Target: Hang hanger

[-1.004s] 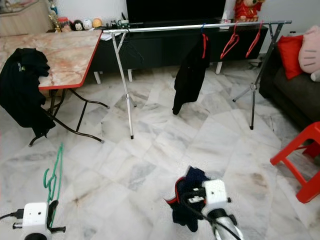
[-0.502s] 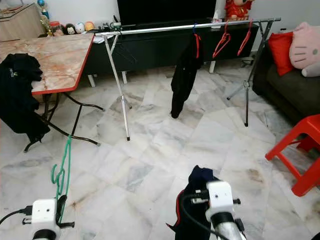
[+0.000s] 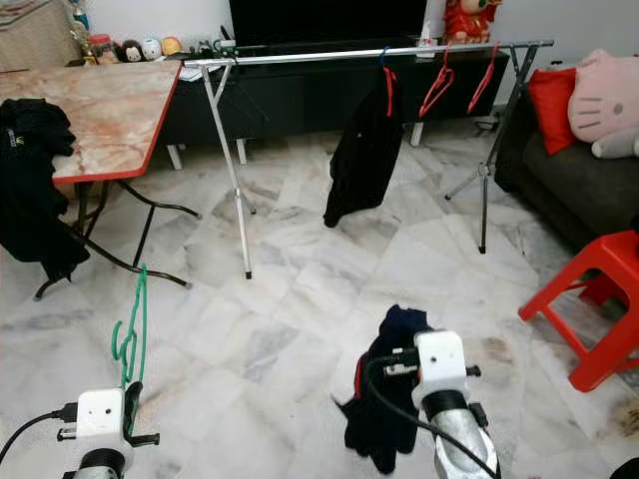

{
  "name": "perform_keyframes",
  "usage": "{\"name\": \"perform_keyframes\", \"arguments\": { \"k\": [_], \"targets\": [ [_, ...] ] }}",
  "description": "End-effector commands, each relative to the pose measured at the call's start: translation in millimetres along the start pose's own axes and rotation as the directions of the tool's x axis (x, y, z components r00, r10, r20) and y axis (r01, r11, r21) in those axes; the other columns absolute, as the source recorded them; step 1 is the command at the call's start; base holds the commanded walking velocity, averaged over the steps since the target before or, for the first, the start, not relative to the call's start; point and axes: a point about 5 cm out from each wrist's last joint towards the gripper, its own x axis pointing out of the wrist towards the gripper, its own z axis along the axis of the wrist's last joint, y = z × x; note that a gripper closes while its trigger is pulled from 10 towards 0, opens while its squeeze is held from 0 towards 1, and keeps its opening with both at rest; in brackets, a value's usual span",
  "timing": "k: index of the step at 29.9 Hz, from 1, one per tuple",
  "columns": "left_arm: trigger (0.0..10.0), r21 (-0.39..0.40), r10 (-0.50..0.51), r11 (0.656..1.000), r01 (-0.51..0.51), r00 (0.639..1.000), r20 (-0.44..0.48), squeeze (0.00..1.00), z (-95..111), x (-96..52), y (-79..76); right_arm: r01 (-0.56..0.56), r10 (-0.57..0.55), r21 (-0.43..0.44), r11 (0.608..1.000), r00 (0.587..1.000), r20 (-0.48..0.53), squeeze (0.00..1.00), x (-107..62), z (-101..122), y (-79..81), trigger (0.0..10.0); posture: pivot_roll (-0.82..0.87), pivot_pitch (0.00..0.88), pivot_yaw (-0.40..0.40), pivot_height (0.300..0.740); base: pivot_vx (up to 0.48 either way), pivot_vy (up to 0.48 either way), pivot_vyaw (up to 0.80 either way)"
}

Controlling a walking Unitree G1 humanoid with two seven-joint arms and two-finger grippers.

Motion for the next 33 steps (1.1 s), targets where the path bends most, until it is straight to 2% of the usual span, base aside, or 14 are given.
{"name": "perform_keyframes", "arguments": {
  "k": [1, 4, 6, 13, 15, 19, 20, 21, 22, 27, 32, 33],
  "targets": [
    [10.0, 0.007, 0.013, 1.000, -0.013, 1.000, 0.026, 0.00, 3.3, -0.5, 1.0, 0.016, -0.016, 0.006, 1.000, 1.000, 0.014, 0.00, 1.8, 3.8, -6.1, 0.0, -0.06, 0.000, 0.017, 0.740, 0.000, 0.000, 0.00],
    [10.0, 0.004, 0.010, 1.000, -0.010, 1.000, 0.028, 0.00, 3.3, -2.2, -0.5, 0.035, -0.035, -0.004, 0.999, 0.999, 0.029, 0.00, 3.3, 7.3, -15.4, 0.0, -0.07, 0.000, 0.023, 0.740, 0.000, 0.000, 0.00],
    [10.0, 0.013, 0.001, 1.000, -0.001, 1.000, 0.026, 0.00, 3.3, 1.4, 1.1, 0.045, -0.045, 0.001, 0.999, 0.998, 0.034, 0.00, 6.1, 8.7, -16.0, 0.0, -0.08, 0.000, 0.019, 0.740, 0.000, 0.000, 0.00],
    [10.0, 0.014, 0.042, 0.999, -0.042, 0.999, 0.035, 0.00, 5.8, 7.3, 11.0, 0.025, -0.025, 0.014, 1.000, 0.999, 0.021, 0.00, 12.4, 5.4, -6.0, 0.0, -0.04, 0.000, -0.006, 0.740, 0.000, 0.000, 0.00],
    [10.0, 0.016, 0.065, 0.998, -0.066, 0.997, 0.046, 0.00, 9.4, 9.9, 18.7, 0.015, -0.016, 0.036, 0.999, 1.000, 0.025, 0.00, 20.8, 6.3, 0.1, 0.0, -0.04, 0.000, 0.006, 0.740, 0.000, 0.000, 0.00],
    [10.0, -0.005, 0.063, 0.998, -0.063, 0.997, 0.041, 0.00, 11.0, 13.3, 20.9, 0.010, -0.011, 0.048, 0.999, 1.000, 0.019, 0.00, 27.1, 5.8, 5.6, 0.0, -0.06, 0.000, 0.035, 0.740, 0.000, 0.000, 0.00],
    [10.0, -0.007, 0.036, 0.999, -0.036, 0.999, 0.037, 0.00, 11.3, 15.2, 18.4, -0.001, 0.000, 0.056, 0.998, 1.000, 0.019, 0.00, 30.9, 6.4, 10.4, 3.0, -0.06, 0.000, 0.051, 0.740, 0.000, 0.000, 0.00],
    [10.0, -0.003, 0.022, 1.000, -0.022, 0.999, 0.034, 0.00, 11.6, 16.3, 16.8, -0.005, 0.004, 0.060, 0.998, 1.000, 0.021, 0.00, 32.9, 7.4, 12.4, 4.7, -0.06, 0.000, 0.056, 0.740, 0.000, 0.000, 0.00],
    [10.0, 0.000, 0.015, 1.000, -0.015, 0.999, 0.032, 0.00, 11.8, 17.2, 16.1, -0.007, 0.006, 0.062, 0.998, 1.000, 0.022, 0.00, 34.8, 8.2, 14.1, 9.8, -0.06, 0.000, 0.059, 0.740, 0.000, 0.000, 0.00],
    [10.0, -0.030, 0.027, 0.999, -0.026, 0.999, 0.023, 0.00, 13.9, 20.7, 22.6, 0.020, -0.023, 0.093, 0.995, 0.999, 0.028, 0.00, 38.3, 10.4, 18.4, 10.0, -0.07, 0.000, 0.071, 0.740, 0.000, 0.000, 0.00],
    [10.0, -0.032, 0.020, 0.999, -0.019, 1.000, 0.024, 0.00, 14.5, 21.0, 23.5, 0.009, -0.013, 0.106, 0.994, 0.999, 0.040, 0.00, 36.8, 10.9, 24.5, 10.0, -0.07, 0.000, 0.072, 0.740, 0.000, 0.000, 0.00],
    [10.0, -0.013, 0.005, 1.000, -0.004, 1.000, 0.017, 0.00, 12.6, 20.9, 22.6, 0.013, -0.015, 0.098, 0.995, 1.000, 0.022, 0.00, 35.9, 5.9, 26.3, 10.0, -0.07, 0.000, 0.072, 0.740, 0.000, 0.000, 0.00]
  ]
}}
